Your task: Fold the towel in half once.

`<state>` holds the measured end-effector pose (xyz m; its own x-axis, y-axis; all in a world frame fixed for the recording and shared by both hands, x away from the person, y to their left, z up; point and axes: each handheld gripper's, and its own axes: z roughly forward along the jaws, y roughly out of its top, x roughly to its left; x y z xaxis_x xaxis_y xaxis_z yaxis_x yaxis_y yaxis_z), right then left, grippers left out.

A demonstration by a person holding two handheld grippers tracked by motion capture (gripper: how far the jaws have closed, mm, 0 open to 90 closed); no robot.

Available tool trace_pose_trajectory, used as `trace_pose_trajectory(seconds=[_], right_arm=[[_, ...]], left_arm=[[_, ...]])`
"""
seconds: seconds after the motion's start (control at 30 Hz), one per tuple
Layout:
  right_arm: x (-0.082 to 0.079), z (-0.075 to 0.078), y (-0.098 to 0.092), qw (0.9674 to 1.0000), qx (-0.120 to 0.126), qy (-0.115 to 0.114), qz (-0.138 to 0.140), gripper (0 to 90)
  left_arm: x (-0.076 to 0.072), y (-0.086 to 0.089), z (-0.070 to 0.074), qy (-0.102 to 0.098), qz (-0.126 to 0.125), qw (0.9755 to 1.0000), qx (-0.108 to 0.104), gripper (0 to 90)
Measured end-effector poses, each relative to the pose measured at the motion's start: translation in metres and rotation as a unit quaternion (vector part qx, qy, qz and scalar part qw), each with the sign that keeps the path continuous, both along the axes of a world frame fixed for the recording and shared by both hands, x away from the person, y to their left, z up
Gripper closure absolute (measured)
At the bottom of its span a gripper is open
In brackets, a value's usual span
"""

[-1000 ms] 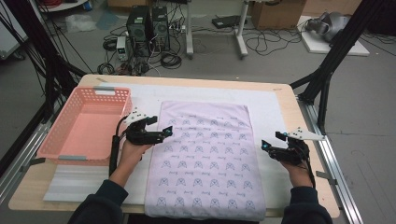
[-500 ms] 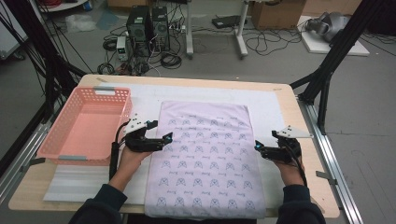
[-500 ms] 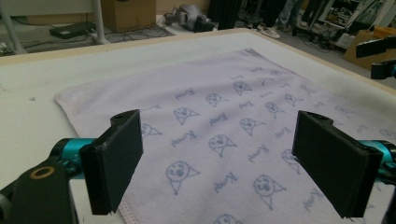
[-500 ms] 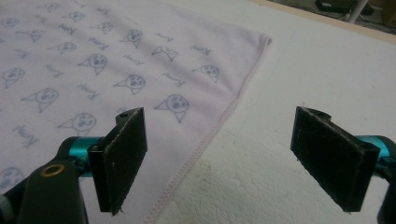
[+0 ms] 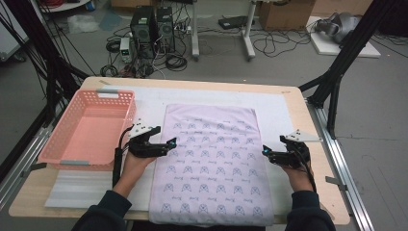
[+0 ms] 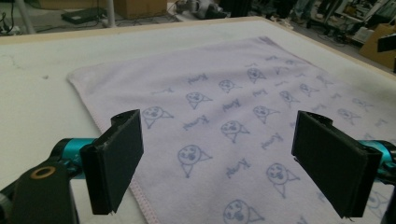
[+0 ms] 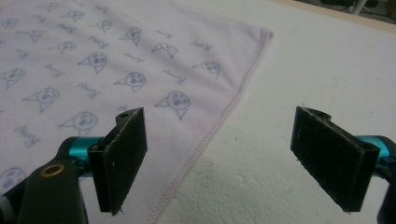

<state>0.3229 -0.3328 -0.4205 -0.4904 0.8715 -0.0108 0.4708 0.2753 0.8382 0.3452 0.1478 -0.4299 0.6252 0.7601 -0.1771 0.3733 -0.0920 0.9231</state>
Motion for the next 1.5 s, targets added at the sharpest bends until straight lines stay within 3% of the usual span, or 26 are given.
trace_pose_trajectory(seconds=[0.2, 0.43, 0.7, 0.77, 0.83, 0.97, 1.07, 1.17, 1.23, 1.3, 1.33, 1.37, 1.4, 1.5], right_arm=[[0.007, -0.006, 0.002, 0.9998, -0.002, 0.018, 0.003, 17.5], [0.027, -0.014, 0.005, 0.9985, 0.003, 0.051, -0.019, 17.3], [0.060, -0.016, 0.020, 0.9959, -0.004, 0.089, -0.016, 18.0], [0.067, -0.017, 0.024, 0.9953, -0.005, 0.095, -0.015, 21.3], [0.074, -0.017, 0.027, 0.9948, -0.003, 0.100, -0.018, 25.5], [0.085, -0.021, 0.030, 0.9933, -0.005, 0.112, -0.028, 34.2], [0.089, -0.023, 0.035, 0.9934, -0.021, 0.109, -0.027, 39.5], [0.092, -0.021, 0.040, 0.9928, -0.038, 0.110, -0.029, 45.5], [0.095, -0.019, 0.043, 0.9924, -0.040, 0.115, -0.020, 58.3], [0.096, -0.018, 0.047, 0.9920, -0.048, 0.116, -0.014, 66.1], [0.097, -0.018, 0.049, 0.9920, -0.046, 0.117, -0.010, 72.0], [0.096, -0.018, 0.050, 0.9919, -0.042, 0.120, -0.006, 78.2], [0.096, -0.018, 0.050, 0.9919, -0.035, 0.122, -0.001, 83.3], [0.096, -0.018, 0.050, 0.9917, -0.037, 0.123, 0.002, 85.6]], left_arm=[[0.007, 0.002, -0.006, 0.022, 0.024, 0.9994, 0.012, 18.7], [0.017, 0.006, -0.013, 0.045, 0.050, 0.9974, 0.026, 21.1], [0.044, 0.006, -0.014, 0.085, 0.073, 0.9922, 0.054, 22.0], [0.050, 0.006, -0.016, 0.087, 0.088, 0.9912, 0.046, 22.8], [0.058, 0.006, -0.018, 0.102, 0.094, 0.9887, 0.057, 23.4], [0.070, -0.001, -0.021, 0.116, 0.087, 0.9865, 0.076, 28.5], [0.074, -0.007, -0.021, 0.111, 0.077, 0.9868, 0.089, 34.3], [0.072, -0.012, -0.021, 0.092, 0.088, 0.9837, 0.127, 48.9], [0.072, -0.012, -0.021, 0.087, 0.086, 0.9836, 0.132, 56.5], [0.071, -0.014, -0.021, 0.078, 0.059, 0.9857, 0.137, 70.9], [0.069, -0.016, -0.021, 0.071, 0.045, 0.9854, 0.148, 79.7], [0.068, -0.020, -0.021, 0.059, 0.041, 0.9834, 0.167, 85.1], [0.067, -0.021, -0.021, 0.055, 0.039, 0.9826, 0.173, 85.8], [0.071, -0.015, -0.020, 0.068, 0.047, 0.9853, 0.150, 86.7]])
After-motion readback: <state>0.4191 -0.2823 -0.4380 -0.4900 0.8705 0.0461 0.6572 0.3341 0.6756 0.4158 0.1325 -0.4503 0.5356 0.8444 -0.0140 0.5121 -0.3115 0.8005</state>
